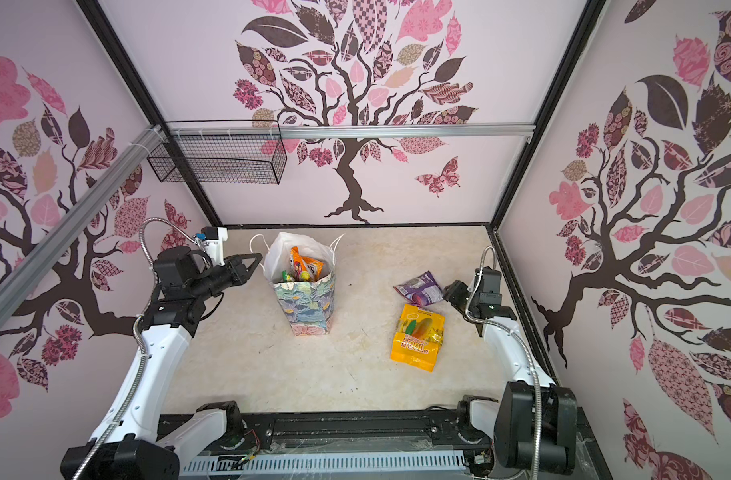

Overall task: Place the snacks into the paper bag
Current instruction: 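Lower the open right gripper over the purple Fox's Berries packet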

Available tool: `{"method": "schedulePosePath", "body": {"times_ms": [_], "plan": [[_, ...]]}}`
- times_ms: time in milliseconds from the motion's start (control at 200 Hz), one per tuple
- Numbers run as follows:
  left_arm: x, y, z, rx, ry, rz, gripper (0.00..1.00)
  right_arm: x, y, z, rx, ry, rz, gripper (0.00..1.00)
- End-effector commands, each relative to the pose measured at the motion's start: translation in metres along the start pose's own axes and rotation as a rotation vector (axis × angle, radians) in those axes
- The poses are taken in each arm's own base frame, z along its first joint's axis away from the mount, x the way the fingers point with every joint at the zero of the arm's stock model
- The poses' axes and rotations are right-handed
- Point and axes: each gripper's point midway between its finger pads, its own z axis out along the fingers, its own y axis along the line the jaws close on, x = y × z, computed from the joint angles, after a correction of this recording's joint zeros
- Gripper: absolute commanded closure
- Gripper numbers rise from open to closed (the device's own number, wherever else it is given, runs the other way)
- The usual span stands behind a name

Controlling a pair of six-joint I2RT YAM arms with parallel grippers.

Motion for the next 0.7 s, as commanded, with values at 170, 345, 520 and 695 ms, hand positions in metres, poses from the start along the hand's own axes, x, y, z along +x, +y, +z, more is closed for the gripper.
{"method": "schedulePosePath", "body": {"times_ms": [170,345,520,695], "plan": [[0.005,0.006,0.003,-0.010,0.010,0.001,1.00,0.004,-0.014,0.026,0.249,0.088,-0.287,0.43],[0.006,0.008,0.003,-0.023,0.014,0.004,1.00,0.010,-0.021,0.048,0.288,0.187,-0.332,0.43],[0.006,0.009,0.004,-0.025,0.018,0.004,1.00,0.009,-0.030,0.067,0.342,0.239,-0.381,0.44],[0.007,0.011,0.004,-0.034,0.023,0.005,1.00,0.022,-0.025,0.082,0.279,0.295,-0.370,0.45]]}}
